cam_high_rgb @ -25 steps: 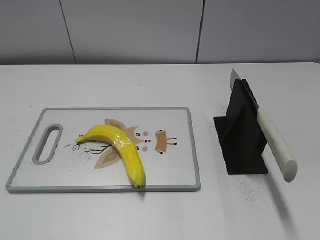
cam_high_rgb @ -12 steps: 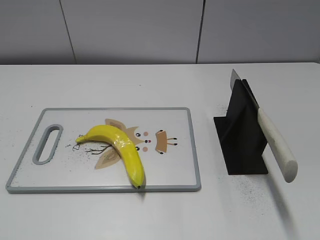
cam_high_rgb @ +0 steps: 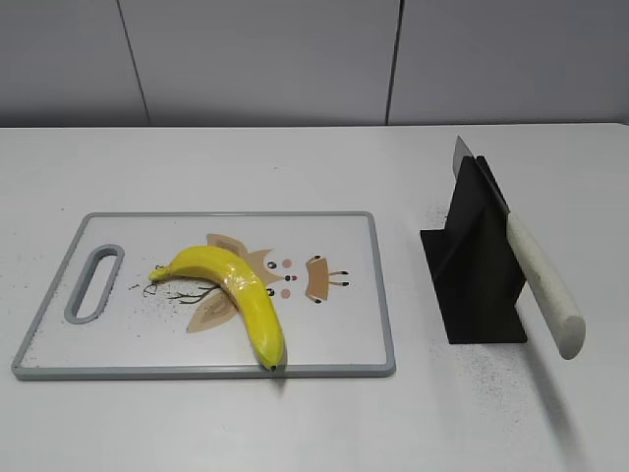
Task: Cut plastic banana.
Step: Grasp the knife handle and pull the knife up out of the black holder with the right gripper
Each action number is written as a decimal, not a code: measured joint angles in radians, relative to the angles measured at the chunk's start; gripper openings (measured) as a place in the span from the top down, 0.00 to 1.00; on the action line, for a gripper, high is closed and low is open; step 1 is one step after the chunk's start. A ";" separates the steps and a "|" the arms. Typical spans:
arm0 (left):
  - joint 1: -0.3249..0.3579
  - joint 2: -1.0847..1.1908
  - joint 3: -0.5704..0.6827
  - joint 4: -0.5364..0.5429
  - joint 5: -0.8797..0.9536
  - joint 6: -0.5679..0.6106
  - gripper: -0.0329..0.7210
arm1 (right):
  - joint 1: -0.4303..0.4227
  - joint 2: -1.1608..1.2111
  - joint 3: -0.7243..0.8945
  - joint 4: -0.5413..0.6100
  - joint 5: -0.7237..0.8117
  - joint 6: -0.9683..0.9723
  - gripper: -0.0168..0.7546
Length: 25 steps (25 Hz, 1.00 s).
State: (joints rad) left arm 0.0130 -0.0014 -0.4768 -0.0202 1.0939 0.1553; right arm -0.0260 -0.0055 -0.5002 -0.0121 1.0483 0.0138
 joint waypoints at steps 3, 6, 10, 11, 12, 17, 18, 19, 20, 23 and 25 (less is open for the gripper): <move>0.000 0.000 0.000 0.000 0.000 0.000 0.28 | 0.000 0.000 0.000 0.000 0.000 0.000 0.22; 0.000 0.000 0.000 0.000 0.000 0.000 0.28 | 0.000 0.011 -0.004 0.000 0.002 0.000 0.22; 0.000 0.000 0.000 0.000 0.000 0.000 0.28 | 0.000 0.112 -0.056 0.000 0.020 0.000 0.22; 0.000 0.000 0.000 0.000 0.000 0.000 0.28 | 0.000 0.146 -0.073 0.000 0.028 0.000 0.22; 0.000 0.000 0.000 0.000 0.000 0.000 0.28 | 0.000 0.181 -0.092 0.000 0.040 0.000 0.22; 0.000 0.000 0.000 0.000 0.000 0.000 0.28 | 0.000 0.344 -0.176 0.001 0.114 0.010 0.22; 0.000 0.000 0.000 0.000 0.000 0.000 0.28 | 0.000 0.370 -0.190 0.004 0.121 0.027 0.22; 0.000 0.000 0.000 0.000 0.000 0.000 0.28 | 0.000 0.386 -0.203 0.012 0.123 0.047 0.22; 0.000 0.000 0.000 0.000 0.000 0.000 0.28 | 0.001 0.399 -0.213 0.012 0.122 0.063 0.22; 0.000 0.000 0.000 0.000 0.000 0.000 0.28 | 0.025 0.428 -0.232 0.029 0.125 0.087 0.22; 0.000 0.000 0.000 0.000 0.000 0.000 0.28 | 0.054 0.464 -0.237 0.029 0.149 0.091 0.22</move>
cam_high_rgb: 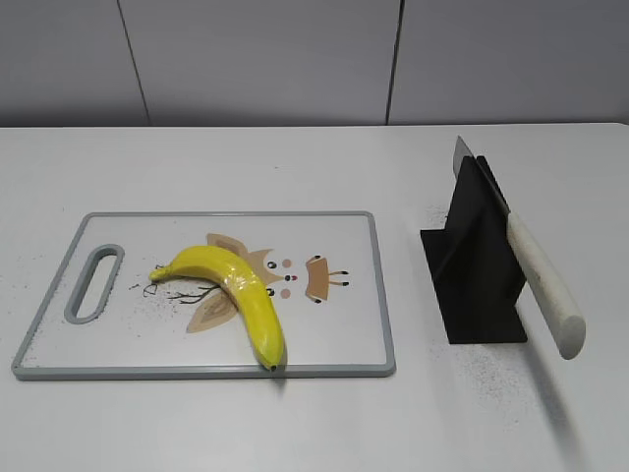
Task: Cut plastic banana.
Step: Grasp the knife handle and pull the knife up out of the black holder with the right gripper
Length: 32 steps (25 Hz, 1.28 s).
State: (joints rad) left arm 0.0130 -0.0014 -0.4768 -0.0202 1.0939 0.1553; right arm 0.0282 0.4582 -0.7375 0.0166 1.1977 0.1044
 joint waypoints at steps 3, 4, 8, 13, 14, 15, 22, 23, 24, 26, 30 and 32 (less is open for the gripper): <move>0.000 0.000 0.000 0.000 0.000 0.000 0.28 | 0.034 0.087 -0.003 0.003 0.017 0.002 0.22; 0.000 0.000 0.000 0.000 0.000 0.000 0.28 | 0.044 0.125 -0.006 0.005 0.017 0.002 0.22; 0.000 0.000 0.000 0.000 0.000 0.000 0.28 | 0.089 0.260 -0.047 0.022 0.019 0.002 0.22; 0.000 0.000 0.000 0.000 0.000 0.000 0.28 | 0.224 0.426 -0.147 0.007 0.019 0.002 0.22; 0.000 0.000 0.000 0.000 0.000 0.000 0.28 | 0.263 0.460 -0.171 -0.004 0.019 0.007 0.22; 0.000 0.000 0.000 0.000 0.000 0.000 0.28 | 0.302 0.488 -0.192 -0.017 0.018 0.020 0.22; 0.000 0.000 0.000 0.000 0.000 0.000 0.28 | 0.414 0.705 -0.291 -0.044 0.017 0.126 0.22; 0.000 0.000 0.000 0.000 0.000 0.000 0.28 | 0.414 0.735 -0.297 -0.047 0.015 0.131 0.22; 0.000 0.000 0.000 0.000 0.000 0.000 0.28 | 0.414 0.765 -0.300 -0.048 0.010 0.133 0.23; 0.000 0.000 0.000 0.000 0.000 0.000 0.28 | 0.414 0.821 -0.301 -0.049 -0.011 0.135 0.24; 0.000 0.000 0.000 0.000 0.000 0.000 0.28 | 0.414 0.940 -0.301 -0.050 -0.087 0.138 0.25; 0.000 0.000 0.000 0.000 0.000 0.000 0.28 | 0.414 0.992 -0.301 -0.050 -0.133 0.138 0.25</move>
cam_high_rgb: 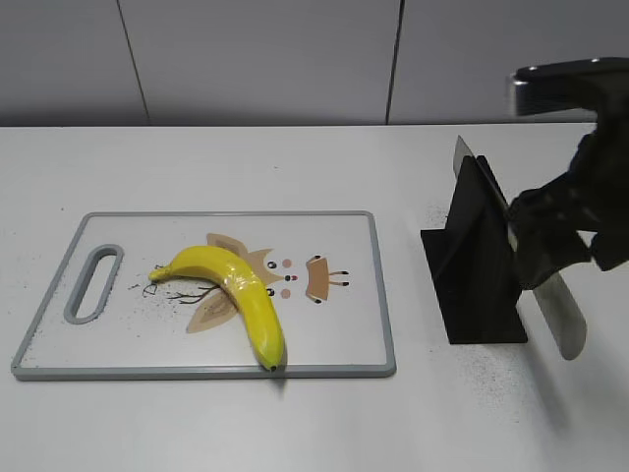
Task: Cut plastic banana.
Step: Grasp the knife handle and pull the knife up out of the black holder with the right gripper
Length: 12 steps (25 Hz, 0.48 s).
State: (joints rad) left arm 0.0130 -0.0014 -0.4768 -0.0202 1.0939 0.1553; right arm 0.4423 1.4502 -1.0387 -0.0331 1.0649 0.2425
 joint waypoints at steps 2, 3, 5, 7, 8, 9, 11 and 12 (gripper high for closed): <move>0.000 0.000 0.000 0.000 0.000 0.000 0.28 | 0.000 0.051 0.000 0.004 -0.030 0.000 0.26; 0.000 0.000 0.000 0.000 0.000 0.000 0.28 | 0.000 0.074 0.000 0.007 -0.037 0.000 0.26; 0.000 0.000 0.000 0.000 0.000 0.000 0.28 | 0.000 0.117 0.000 0.011 -0.042 0.000 0.27; 0.000 0.000 0.000 0.000 0.000 0.000 0.28 | 0.000 0.152 0.000 0.012 -0.043 0.006 0.28; 0.000 0.000 0.000 0.000 0.000 0.000 0.28 | 0.000 0.169 0.000 0.013 -0.043 0.011 0.29; 0.000 0.000 0.000 0.000 0.000 0.000 0.28 | 0.000 0.181 0.000 0.013 -0.043 0.018 0.30; 0.000 0.000 0.000 0.000 0.000 0.000 0.28 | 0.000 0.191 0.000 0.015 -0.043 0.038 0.36; 0.000 0.000 0.000 0.000 0.000 0.000 0.28 | 0.000 0.191 0.000 0.016 -0.039 0.049 0.41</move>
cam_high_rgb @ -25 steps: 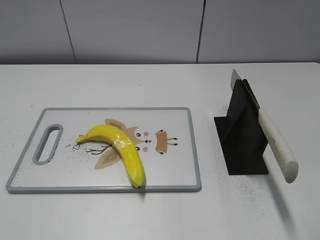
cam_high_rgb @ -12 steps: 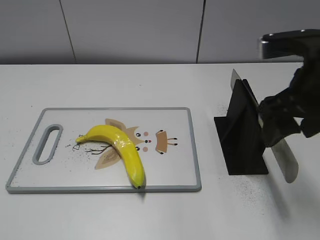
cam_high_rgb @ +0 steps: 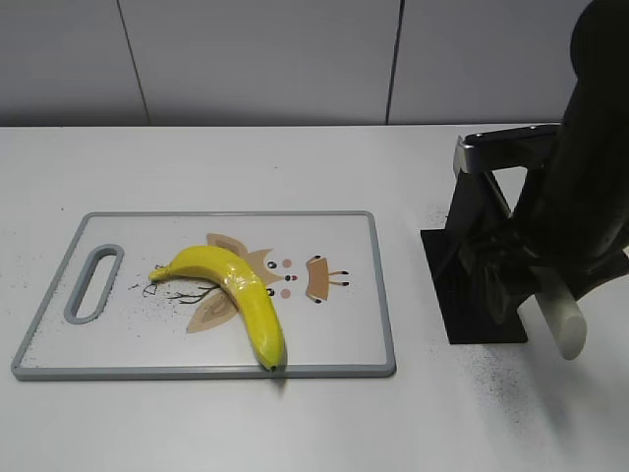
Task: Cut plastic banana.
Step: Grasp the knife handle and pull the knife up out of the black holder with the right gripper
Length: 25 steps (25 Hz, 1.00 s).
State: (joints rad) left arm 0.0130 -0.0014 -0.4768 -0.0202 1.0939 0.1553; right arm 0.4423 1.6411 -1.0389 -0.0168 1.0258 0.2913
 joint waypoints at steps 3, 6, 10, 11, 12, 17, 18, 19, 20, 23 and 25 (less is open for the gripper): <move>0.000 0.000 0.000 0.000 0.000 0.000 0.28 | 0.000 0.000 0.000 0.001 0.019 0.023 0.70; 0.000 0.000 0.000 0.000 0.000 0.000 0.28 | -0.001 0.000 -0.001 -0.001 0.025 0.067 0.76; 0.000 0.000 0.000 0.000 0.000 0.000 0.28 | -0.001 0.000 -0.001 0.002 0.026 0.074 0.77; 0.000 0.000 0.000 0.000 0.000 0.000 0.28 | -0.001 0.000 -0.001 0.002 0.026 0.075 0.77; 0.000 0.000 0.000 0.000 0.000 0.000 0.28 | -0.001 -0.001 -0.001 0.002 0.026 0.079 0.77; 0.000 0.000 0.000 0.000 0.000 0.000 0.28 | -0.001 -0.052 -0.001 0.017 0.025 0.092 0.77; 0.000 0.000 0.000 0.000 0.000 0.000 0.28 | -0.001 -0.069 -0.001 0.017 0.025 0.097 0.77; 0.000 0.000 0.000 0.000 0.000 0.000 0.28 | -0.001 -0.084 -0.001 0.017 0.025 0.104 0.77; 0.000 0.000 0.000 0.000 0.000 0.000 0.28 | -0.001 -0.102 -0.001 0.017 0.025 0.106 0.77; 0.000 0.000 0.000 0.000 0.000 0.000 0.28 | -0.001 -0.149 -0.001 0.006 0.022 0.115 0.77; 0.000 0.000 0.000 0.000 0.000 0.000 0.28 | 0.000 -0.177 0.000 -0.007 0.020 0.121 0.77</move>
State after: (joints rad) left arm 0.0130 -0.0014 -0.4768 -0.0199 1.0939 0.1553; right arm 0.4420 1.4644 -1.0389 -0.0237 1.0455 0.4123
